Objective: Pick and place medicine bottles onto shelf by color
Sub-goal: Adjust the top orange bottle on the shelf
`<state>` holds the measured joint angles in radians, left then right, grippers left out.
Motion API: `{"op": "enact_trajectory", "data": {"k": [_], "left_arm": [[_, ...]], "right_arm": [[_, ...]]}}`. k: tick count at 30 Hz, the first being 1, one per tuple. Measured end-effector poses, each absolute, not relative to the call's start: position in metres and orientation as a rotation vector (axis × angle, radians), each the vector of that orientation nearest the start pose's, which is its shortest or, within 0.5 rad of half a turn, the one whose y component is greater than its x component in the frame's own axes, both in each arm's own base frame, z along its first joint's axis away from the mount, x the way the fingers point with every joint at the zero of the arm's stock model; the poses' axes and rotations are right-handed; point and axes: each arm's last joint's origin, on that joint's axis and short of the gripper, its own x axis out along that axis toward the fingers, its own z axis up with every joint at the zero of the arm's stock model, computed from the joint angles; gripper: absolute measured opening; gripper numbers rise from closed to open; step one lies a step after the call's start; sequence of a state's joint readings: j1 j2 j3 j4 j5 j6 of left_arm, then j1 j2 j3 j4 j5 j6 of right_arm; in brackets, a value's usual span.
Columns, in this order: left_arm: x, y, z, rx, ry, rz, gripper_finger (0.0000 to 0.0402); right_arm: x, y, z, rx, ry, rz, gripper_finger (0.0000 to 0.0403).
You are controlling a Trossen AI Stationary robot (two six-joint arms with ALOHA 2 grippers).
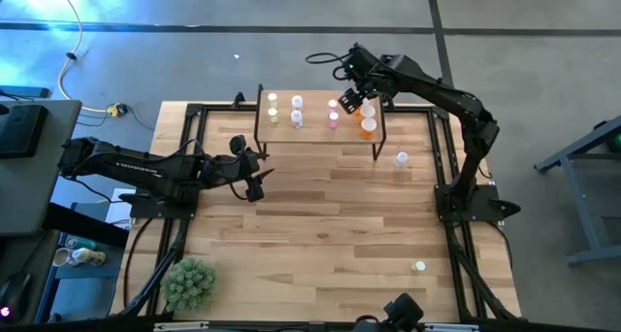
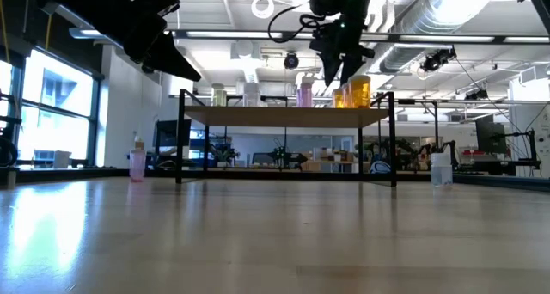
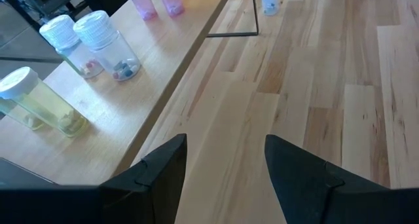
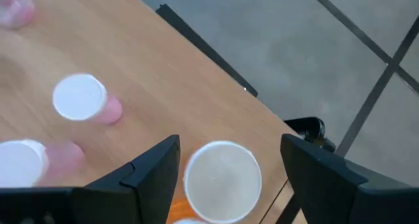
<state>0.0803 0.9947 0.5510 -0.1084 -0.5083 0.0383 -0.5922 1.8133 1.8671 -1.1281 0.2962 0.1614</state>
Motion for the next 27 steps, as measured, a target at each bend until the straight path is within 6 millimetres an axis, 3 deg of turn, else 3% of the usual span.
{"op": "enact_trajectory", "data": {"k": [22, 27], "left_arm": [[0.201, 0.030, 0.225, 0.155, 0.558, 0.563, 0.0197], [0.201, 0.030, 0.225, 0.155, 0.559, 0.563, 0.0197]], "right_arm": [[0.304, -0.211, 0.347, 0.297, 1.043, -0.902, 0.0256], [0.308, -0.213, 0.335, 0.306, 1.107, -0.894, 0.0256]]}}
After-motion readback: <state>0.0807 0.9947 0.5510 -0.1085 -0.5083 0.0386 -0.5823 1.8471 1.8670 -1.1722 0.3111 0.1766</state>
